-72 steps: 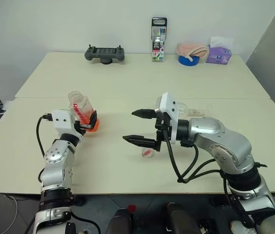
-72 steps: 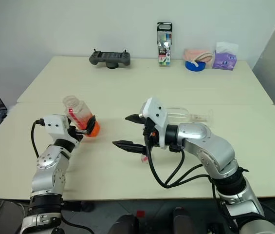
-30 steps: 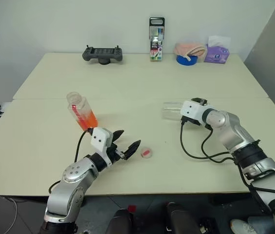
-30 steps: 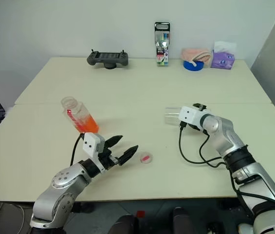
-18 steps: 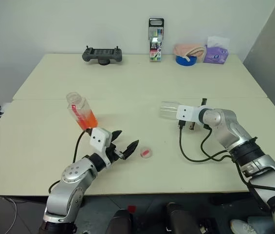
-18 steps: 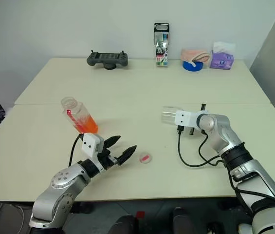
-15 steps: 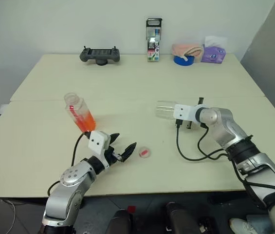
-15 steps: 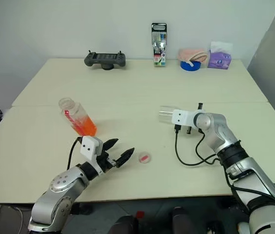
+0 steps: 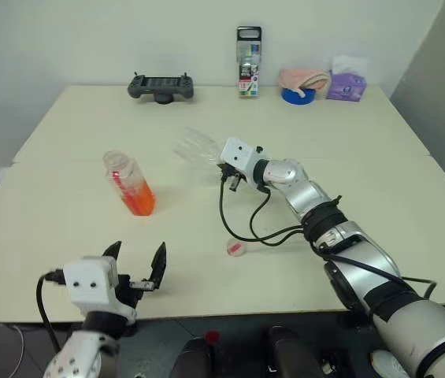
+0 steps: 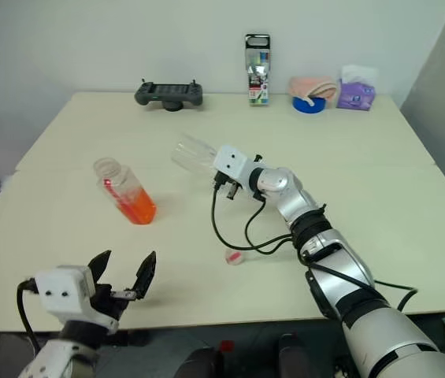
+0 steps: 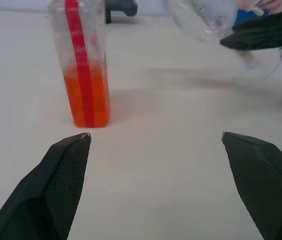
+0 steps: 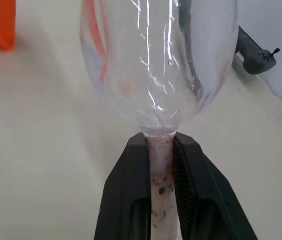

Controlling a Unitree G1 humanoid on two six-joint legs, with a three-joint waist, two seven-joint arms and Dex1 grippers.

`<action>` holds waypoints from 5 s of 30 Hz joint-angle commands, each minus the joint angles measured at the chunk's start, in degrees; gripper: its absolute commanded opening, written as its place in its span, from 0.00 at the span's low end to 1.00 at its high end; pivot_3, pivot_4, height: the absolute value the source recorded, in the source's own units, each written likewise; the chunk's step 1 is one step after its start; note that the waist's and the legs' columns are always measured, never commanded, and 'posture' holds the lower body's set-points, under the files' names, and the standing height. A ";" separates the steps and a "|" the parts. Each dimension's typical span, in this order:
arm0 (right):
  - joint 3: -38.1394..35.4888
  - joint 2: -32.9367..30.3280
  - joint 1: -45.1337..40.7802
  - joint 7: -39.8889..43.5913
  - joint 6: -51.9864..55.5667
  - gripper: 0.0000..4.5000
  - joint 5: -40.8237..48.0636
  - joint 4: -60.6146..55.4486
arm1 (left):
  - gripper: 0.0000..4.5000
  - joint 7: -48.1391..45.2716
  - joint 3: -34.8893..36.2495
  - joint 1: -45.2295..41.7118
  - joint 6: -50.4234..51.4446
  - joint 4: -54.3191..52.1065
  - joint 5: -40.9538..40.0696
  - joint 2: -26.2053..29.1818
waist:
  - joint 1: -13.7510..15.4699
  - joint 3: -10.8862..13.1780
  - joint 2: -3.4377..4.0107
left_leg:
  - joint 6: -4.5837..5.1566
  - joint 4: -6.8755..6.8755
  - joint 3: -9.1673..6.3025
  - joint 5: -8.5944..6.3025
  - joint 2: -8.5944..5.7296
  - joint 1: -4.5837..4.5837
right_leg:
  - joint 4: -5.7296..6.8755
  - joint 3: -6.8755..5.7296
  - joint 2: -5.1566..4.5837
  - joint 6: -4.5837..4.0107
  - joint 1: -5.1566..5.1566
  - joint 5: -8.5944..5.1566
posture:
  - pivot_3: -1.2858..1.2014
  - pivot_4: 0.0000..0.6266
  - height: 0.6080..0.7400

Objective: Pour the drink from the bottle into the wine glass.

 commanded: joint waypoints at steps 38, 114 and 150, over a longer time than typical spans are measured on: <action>-8.48 8.26 17.74 -5.78 -5.04 0.07 12.73 -15.26 | 1.00 -19.99 4.56 -32.74 16.65 19.06 -29.11 24.28 | -0.07 -0.02 0.01 | 0.38 0.28 0.12 -0.31 0.00 0.05 | 0.92 0.08 0.23 -0.01 -0.39 -0.04 | 0.52 0.24 1.00; -22.20 -44.14 24.82 26.27 53.21 0.99 47.73 -74.53 | 1.00 -7.29 13.39 -43.76 -11.33 46.06 -0.41 16.58 | 1.26 -0.27 -0.34 | 0.11 0.09 0.15 -0.12 0.05 -0.03 | 0.12 0.05 0.37 0.43 -0.21 0.03 | 0.52 0.24 1.00; -21.35 -41.52 28.88 11.58 50.61 1.00 44.47 -79.64 | 0.42 -14.23 5.86 -68.89 -16.80 62.29 2.28 16.70 | 1.70 -0.23 -0.41 | 0.09 0.22 0.15 -0.11 -0.09 -0.22 | 0.12 0.04 0.16 0.36 -0.26 0.13 | 0.52 0.24 1.00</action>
